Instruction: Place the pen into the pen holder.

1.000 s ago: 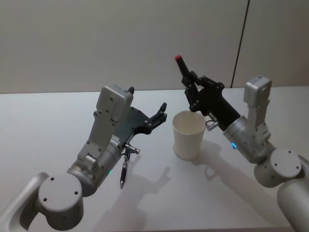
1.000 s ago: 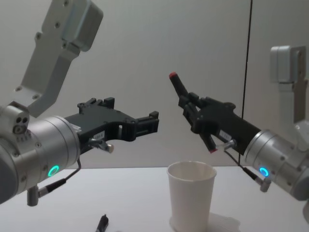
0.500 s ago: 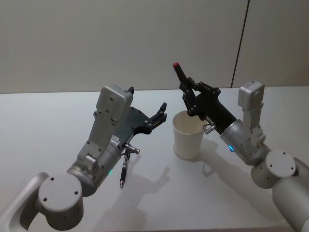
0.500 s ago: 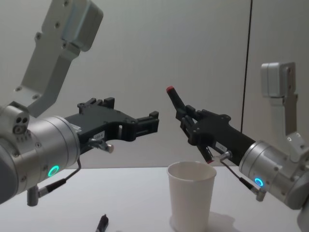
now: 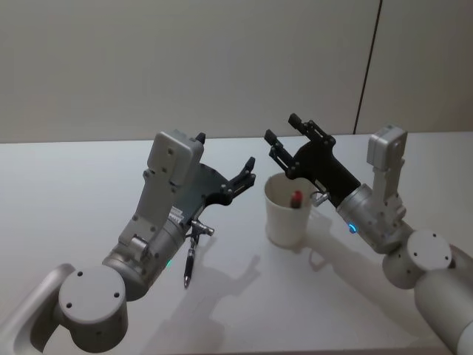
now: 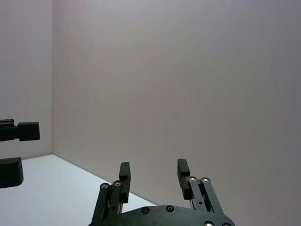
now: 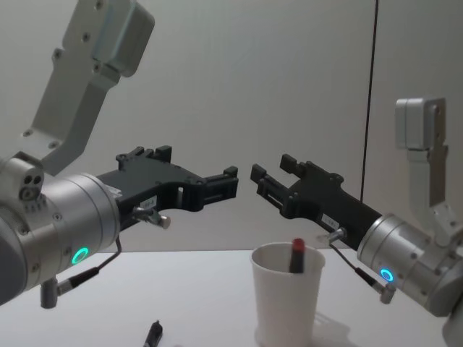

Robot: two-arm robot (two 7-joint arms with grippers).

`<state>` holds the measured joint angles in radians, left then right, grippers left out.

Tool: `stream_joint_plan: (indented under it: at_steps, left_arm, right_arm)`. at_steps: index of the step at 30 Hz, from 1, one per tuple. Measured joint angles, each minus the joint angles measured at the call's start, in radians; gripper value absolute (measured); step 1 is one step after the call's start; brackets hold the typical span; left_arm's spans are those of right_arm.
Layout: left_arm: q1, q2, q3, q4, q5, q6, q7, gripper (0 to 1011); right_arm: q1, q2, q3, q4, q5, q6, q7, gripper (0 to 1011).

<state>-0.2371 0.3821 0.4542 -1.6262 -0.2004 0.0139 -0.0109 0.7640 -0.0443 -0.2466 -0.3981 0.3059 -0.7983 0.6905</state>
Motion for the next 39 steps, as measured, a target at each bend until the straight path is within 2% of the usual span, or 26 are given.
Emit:
stream_joint_plan:
  at_steps: [2, 3, 7, 15, 23, 27, 30, 33, 36, 39]
  left_arm:
    - [0.000, 0.000, 0.000, 0.000, 0.000, 0.000, 0.000, 1000]
    - [0.000, 0.000, 0.000, 0.000, 0.000, 0.000, 0.000, 1000]
    - [0.000, 0.000, 0.000, 0.000, 0.000, 0.000, 0.000, 1000]
    - [0.000, 0.000, 0.000, 0.000, 0.000, 0.000, 0.000, 1000]
    - [0.000, 0.000, 0.000, 0.000, 0.000, 0.000, 0.000, 1000]
    - [0.000, 0.000, 0.000, 0.000, 0.000, 0.000, 0.000, 1000]
    - [0.000, 0.000, 0.000, 0.000, 0.000, 0.000, 0.000, 1000]
    - [0.000, 0.000, 0.000, 0.000, 0.000, 0.000, 0.000, 1000]
    - [0.000, 0.000, 0.000, 0.000, 0.000, 0.000, 0.000, 1000]
    - [0.000, 0.000, 0.000, 0.000, 0.000, 0.000, 0.000, 1000]
  right_arm:
    - [0.000, 0.000, 0.001, 0.001, 0.003, -0.001, 0.004, 603]
    - [0.000, 0.000, 0.002, 0.001, 0.006, -0.002, 0.008, 662]
    - [-0.002, 0.001, 0.005, -0.006, 0.012, -0.001, 0.016, 778]
    - [-0.029, 0.008, 0.013, -0.060, 0.024, 0.018, 0.024, 993]
    - [-0.090, 0.026, 0.023, -0.184, 0.028, 0.075, -0.007, 1001]
    - [-0.138, 0.041, 0.031, -0.283, 0.025, 0.123, -0.048, 1001]
    - [-0.162, 0.049, 0.034, -0.332, 0.022, 0.148, -0.072, 1001]
    - [-0.206, 0.063, 0.042, -0.421, 0.016, 0.198, -0.122, 1001]
    - [-0.231, 0.071, 0.047, -0.468, 0.012, 0.227, -0.153, 1001]
    - [-0.273, 0.086, 0.056, -0.552, 0.007, 0.277, -0.210, 1001]
